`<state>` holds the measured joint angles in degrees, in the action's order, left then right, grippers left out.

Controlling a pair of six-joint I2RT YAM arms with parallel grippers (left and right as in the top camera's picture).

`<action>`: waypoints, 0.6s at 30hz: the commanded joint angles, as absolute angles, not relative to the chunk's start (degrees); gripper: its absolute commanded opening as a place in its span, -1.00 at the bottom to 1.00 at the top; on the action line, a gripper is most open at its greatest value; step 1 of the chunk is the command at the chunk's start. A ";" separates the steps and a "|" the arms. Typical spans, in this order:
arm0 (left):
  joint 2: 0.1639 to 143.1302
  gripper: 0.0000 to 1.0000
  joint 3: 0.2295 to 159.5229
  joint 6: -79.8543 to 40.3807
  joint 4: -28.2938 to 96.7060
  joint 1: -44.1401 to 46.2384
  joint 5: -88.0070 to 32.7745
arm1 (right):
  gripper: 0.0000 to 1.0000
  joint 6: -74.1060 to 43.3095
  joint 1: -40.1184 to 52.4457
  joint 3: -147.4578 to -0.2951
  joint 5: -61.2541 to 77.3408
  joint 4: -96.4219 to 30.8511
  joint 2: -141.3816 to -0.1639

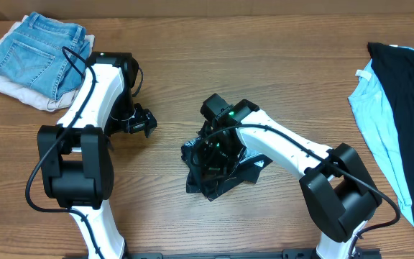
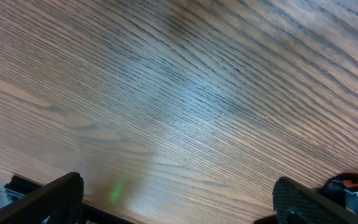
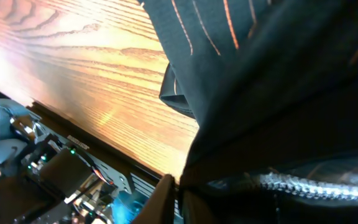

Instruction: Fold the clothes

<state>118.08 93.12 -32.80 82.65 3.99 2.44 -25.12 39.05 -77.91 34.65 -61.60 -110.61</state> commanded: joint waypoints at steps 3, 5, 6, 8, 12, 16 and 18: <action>117.32 0.99 92.95 -32.10 82.65 3.77 3.18 | -0.67 -28.82 39.31 -78.72 32.08 -63.20 -108.44; 117.32 0.99 92.95 -32.10 82.65 3.77 3.18 | -0.22 -28.80 39.33 -78.72 29.91 -64.49 -108.44; 117.32 0.99 92.95 -32.10 82.65 3.77 3.18 | -0.11 -28.80 39.31 -78.72 28.91 -65.10 -108.44; 117.32 0.99 92.95 -32.10 82.65 3.77 3.18 | -0.09 -28.82 39.31 -78.72 27.64 -66.35 -108.44; 117.32 1.00 92.95 -32.10 82.65 3.77 3.16 | -0.09 -30.48 39.27 -78.91 27.64 -66.48 -108.42; 117.32 1.00 92.95 -32.08 82.67 3.77 3.16 | -0.09 -30.50 38.98 -79.94 27.64 -66.54 -108.42; 117.32 1.00 92.92 -32.08 82.65 3.77 3.16 | -0.07 -30.46 38.89 -80.62 27.68 -66.89 -108.42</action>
